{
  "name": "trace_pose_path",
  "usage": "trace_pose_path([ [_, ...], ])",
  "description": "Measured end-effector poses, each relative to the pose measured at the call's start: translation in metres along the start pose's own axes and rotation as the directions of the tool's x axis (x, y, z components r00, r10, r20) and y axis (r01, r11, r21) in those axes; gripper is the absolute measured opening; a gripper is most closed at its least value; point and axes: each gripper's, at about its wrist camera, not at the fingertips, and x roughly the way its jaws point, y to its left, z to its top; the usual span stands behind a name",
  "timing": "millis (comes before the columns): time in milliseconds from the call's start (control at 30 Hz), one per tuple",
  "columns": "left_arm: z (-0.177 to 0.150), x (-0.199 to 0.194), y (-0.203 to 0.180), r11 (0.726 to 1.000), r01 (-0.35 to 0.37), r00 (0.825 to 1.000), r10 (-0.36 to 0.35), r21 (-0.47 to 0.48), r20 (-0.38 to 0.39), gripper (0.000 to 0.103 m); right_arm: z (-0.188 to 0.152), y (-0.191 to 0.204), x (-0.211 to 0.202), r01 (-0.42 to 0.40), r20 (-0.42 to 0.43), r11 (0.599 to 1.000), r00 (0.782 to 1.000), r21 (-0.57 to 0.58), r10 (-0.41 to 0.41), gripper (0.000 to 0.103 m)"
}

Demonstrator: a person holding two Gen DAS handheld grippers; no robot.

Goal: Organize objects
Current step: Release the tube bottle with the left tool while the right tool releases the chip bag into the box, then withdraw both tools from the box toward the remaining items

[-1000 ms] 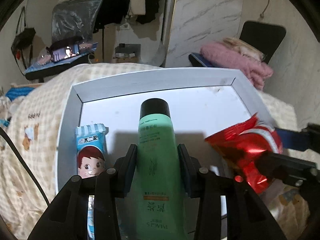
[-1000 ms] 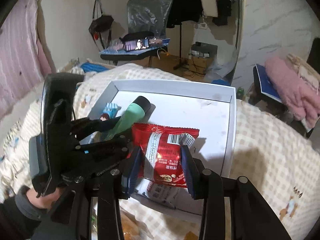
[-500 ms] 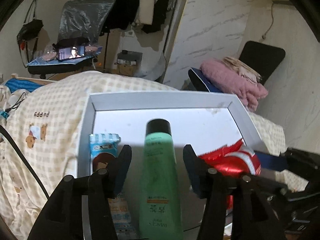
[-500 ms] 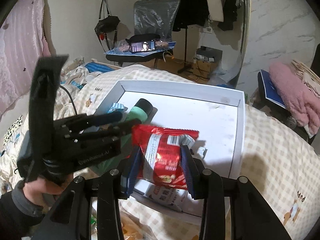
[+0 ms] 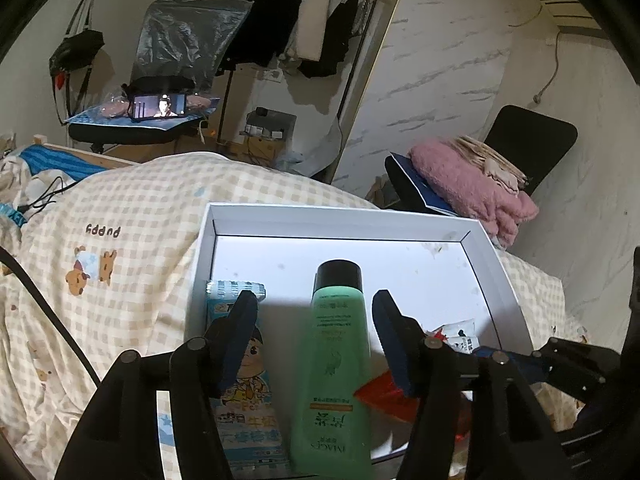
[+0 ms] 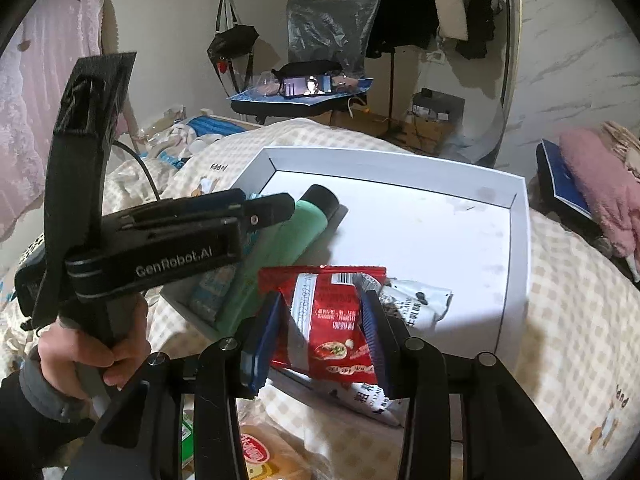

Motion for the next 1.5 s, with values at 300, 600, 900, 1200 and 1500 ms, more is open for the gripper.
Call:
trace_pose_path([
  [300,0.003,-0.006,0.004,1.0,-0.026,0.999,0.026,-0.017,0.025,0.076,-0.001,0.004,-0.002,0.0,0.023,1.0,1.0,-0.008,0.0,0.085],
  [600,0.015,-0.022,0.006,0.998,-0.057,0.998,0.059,-0.037,0.032,0.081,0.002,0.003,-0.005,-0.018,0.035,1.0,0.999,0.002,0.018,0.085],
  [900,0.03,-0.053,0.002,0.999,-0.044,0.997,0.044,-0.006,0.061,0.103,0.011,-0.002,-0.036,-0.086,0.125,0.996,0.989,0.036,0.081,0.085],
  [1200,0.036,-0.067,-0.006,0.999,-0.025,0.999,0.024,0.032,0.032,0.103,0.016,-0.007,-0.06,-0.122,0.209,0.991,0.972,0.061,0.107,0.103],
  [1500,0.039,-0.077,-0.012,0.997,-0.05,0.998,0.048,0.057,0.031,0.103,0.018,-0.019,-0.071,-0.177,0.247,0.979,0.957,0.098,0.149,0.103],
])
